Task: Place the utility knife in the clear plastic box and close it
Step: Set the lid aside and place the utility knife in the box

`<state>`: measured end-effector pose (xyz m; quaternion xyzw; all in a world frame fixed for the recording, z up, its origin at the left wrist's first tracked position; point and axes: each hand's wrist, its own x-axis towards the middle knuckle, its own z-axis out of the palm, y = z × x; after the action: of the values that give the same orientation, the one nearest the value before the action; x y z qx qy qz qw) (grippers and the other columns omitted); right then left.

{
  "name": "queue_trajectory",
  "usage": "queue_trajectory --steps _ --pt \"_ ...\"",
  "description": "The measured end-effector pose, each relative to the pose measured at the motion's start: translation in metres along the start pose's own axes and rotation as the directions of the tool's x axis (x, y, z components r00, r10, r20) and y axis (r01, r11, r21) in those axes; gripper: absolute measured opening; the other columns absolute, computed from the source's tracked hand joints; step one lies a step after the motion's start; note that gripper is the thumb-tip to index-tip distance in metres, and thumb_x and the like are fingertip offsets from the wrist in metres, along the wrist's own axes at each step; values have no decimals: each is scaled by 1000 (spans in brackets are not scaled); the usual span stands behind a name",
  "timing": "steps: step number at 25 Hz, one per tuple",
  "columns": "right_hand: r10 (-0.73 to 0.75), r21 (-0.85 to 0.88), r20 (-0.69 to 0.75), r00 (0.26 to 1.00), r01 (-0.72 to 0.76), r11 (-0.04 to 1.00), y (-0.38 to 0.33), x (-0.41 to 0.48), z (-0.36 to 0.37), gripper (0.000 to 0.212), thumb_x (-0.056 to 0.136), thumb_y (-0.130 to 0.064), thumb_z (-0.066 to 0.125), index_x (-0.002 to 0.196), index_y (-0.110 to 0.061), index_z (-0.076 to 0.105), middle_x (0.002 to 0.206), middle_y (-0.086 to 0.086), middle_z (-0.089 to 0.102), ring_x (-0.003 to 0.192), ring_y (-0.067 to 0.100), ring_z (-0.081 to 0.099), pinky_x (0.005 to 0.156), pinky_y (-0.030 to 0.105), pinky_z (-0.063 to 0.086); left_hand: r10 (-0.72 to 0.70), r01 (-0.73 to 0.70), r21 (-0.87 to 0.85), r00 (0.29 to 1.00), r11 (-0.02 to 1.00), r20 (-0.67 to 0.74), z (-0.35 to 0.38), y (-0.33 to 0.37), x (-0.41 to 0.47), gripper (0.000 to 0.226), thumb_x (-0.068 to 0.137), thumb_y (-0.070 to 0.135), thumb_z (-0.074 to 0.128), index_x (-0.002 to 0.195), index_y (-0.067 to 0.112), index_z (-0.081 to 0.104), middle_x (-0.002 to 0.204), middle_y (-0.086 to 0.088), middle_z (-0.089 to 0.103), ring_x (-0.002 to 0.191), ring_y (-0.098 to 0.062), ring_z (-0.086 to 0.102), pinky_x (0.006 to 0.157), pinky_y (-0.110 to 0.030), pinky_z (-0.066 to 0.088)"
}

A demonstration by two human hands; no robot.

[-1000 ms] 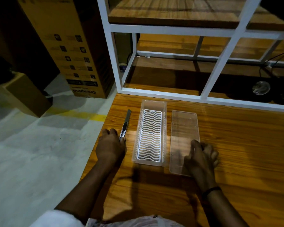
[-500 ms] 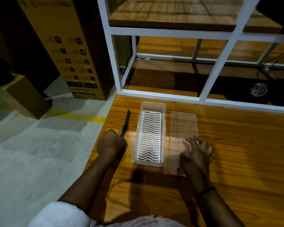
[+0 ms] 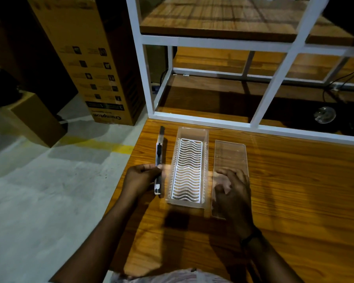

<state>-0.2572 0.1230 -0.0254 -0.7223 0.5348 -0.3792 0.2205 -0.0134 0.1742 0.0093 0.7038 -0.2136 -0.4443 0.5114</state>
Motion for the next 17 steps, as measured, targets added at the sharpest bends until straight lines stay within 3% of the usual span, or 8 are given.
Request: queue_trajectory --steps 3,6,9,12,14,17 --pt "-3 244 46 999 -8 970 -25 10 5 23 89 -13 66 108 -27 68 107 -10 68 96 3 63 79 14 50 1 2 -39 996 999 84 12 6 -19 13 87 18 78 92 6 75 81 -7 78 72 -20 74 64 -31 61" --pt "103 485 223 969 -202 851 -46 23 13 11 95 -29 62 95 -23 72 88 -8 74 81 2 68 67 16 50 -13 29 -83 982 996 187 29 8 -37 22 87 12 77 102 -1 71 85 -11 76 68 -19 73 58 -27 60" --pt "145 509 299 943 -286 812 -56 33 19 33 96 -37 60 78 -10 69 64 0 68 57 5 62 53 18 44 13 4 -63 966 998 260 42 7 -49 17 85 11 78 96 2 68 73 -6 72 60 -14 70 55 -25 58" --pt "164 494 303 939 -302 815 -53 35 21 35 96 -37 61 74 -10 69 55 -1 64 48 6 58 47 19 43 60 -55 -25 956 998 289 46 6 -56 22 84 11 79 96 1 65 75 -8 70 60 -13 70 53 -25 58" --pt "180 489 320 930 -325 809 -49 36 20 33 95 -37 61 75 -13 70 54 -1 64 48 9 57 47 22 43 110 -140 81 949 987 296 44 6 -57 33 82 15 83 107 5 64 85 -8 71 65 -16 71 55 -29 58" --pt "214 508 340 916 -370 778 -42 41 17 35 95 -39 60 78 -10 70 55 3 60 49 16 54 48 29 42 217 -344 264 885 901 413 36 -1 -59 70 72 25 91 131 31 55 100 4 72 77 -13 74 63 -31 61"
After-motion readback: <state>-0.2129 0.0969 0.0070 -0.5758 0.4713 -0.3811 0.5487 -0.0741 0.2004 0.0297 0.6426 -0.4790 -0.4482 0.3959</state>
